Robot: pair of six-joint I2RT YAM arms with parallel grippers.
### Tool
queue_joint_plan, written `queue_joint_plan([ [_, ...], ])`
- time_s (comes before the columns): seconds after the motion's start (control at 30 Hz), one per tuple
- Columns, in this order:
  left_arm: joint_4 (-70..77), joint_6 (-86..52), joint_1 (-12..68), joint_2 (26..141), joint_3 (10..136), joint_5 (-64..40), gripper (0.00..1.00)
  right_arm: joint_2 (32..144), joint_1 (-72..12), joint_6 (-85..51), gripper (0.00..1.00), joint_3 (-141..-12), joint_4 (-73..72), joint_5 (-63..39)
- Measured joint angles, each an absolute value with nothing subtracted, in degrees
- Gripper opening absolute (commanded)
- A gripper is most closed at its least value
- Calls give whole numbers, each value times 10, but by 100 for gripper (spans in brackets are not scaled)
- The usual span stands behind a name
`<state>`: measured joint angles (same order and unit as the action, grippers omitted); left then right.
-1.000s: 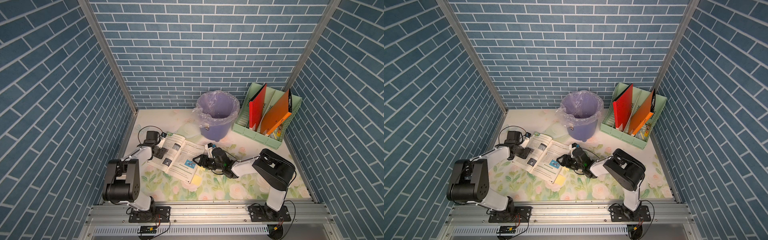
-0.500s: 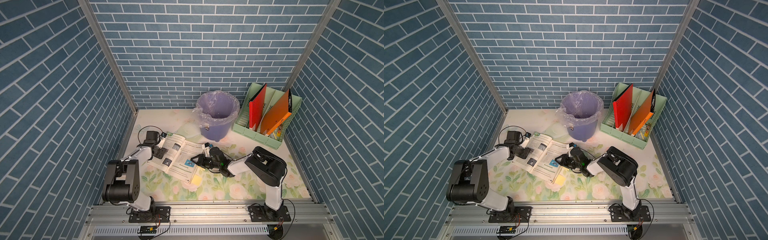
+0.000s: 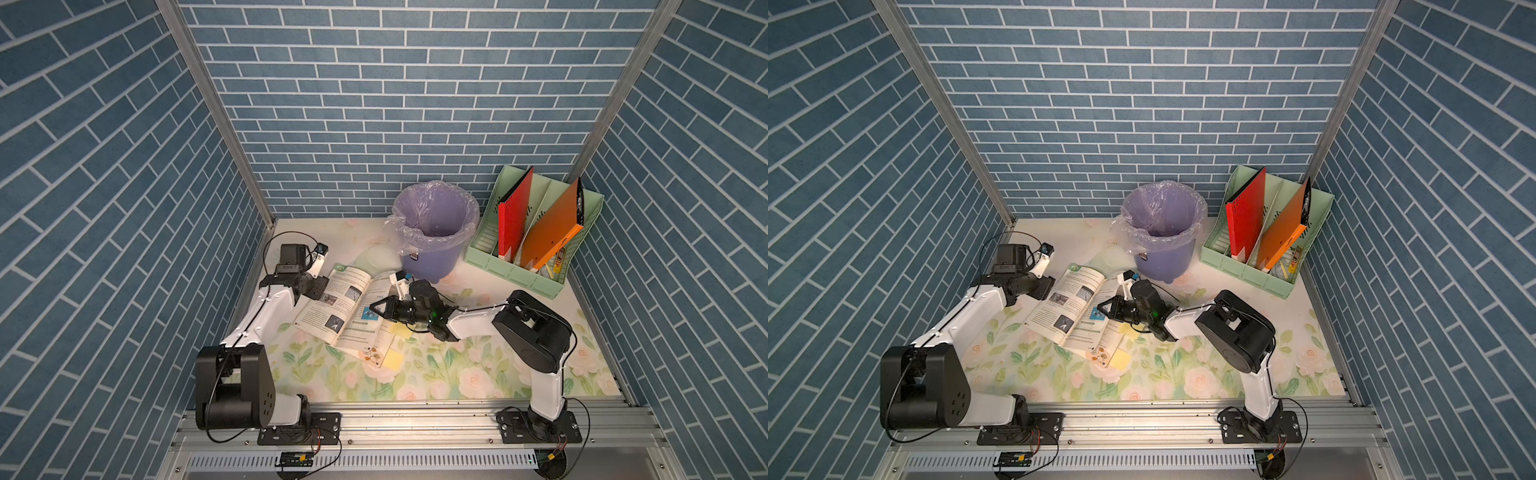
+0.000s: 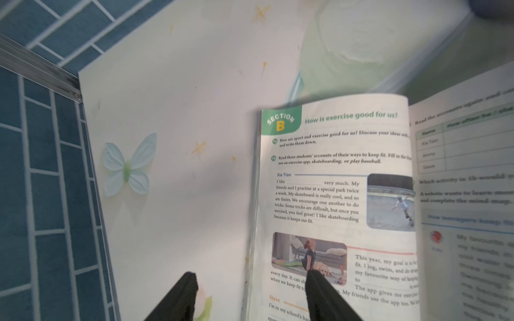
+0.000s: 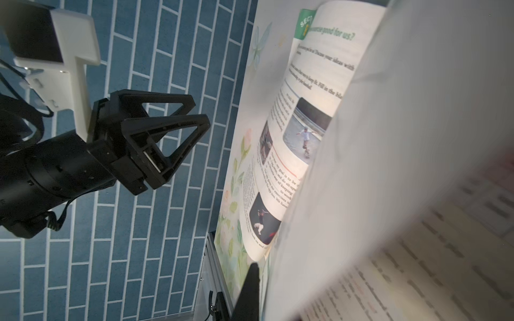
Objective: Peel off the used sticky note
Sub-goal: Turn the page of the book at the center of the board.
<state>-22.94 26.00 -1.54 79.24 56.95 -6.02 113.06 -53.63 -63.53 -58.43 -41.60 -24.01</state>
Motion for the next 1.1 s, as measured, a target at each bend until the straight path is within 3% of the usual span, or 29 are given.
queue_joint_plan([
  [0.17, -273, 262, -45, 761, 615, -98, 73, 1184, -539, -607, 47, -714, -373, -257],
  [0.53, -353, 282, -96, 734, 637, -156, 73, 1377, -541, -582, 71, -938, -270, -293],
  [0.6, -361, 284, -96, 728, 637, -164, 73, 1398, -541, -583, 82, -976, -255, -304],
  [0.63, -364, 285, -96, 726, 637, -168, 73, 1405, -541, -585, 94, -995, -248, -308],
  [0.67, -365, 286, -96, 725, 637, -171, 73, 1412, -541, -586, 99, -1016, -243, -310],
  [1.1, -377, 292, -96, 724, 637, -190, 72, 1425, -542, -580, 100, -1083, -207, -325],
])
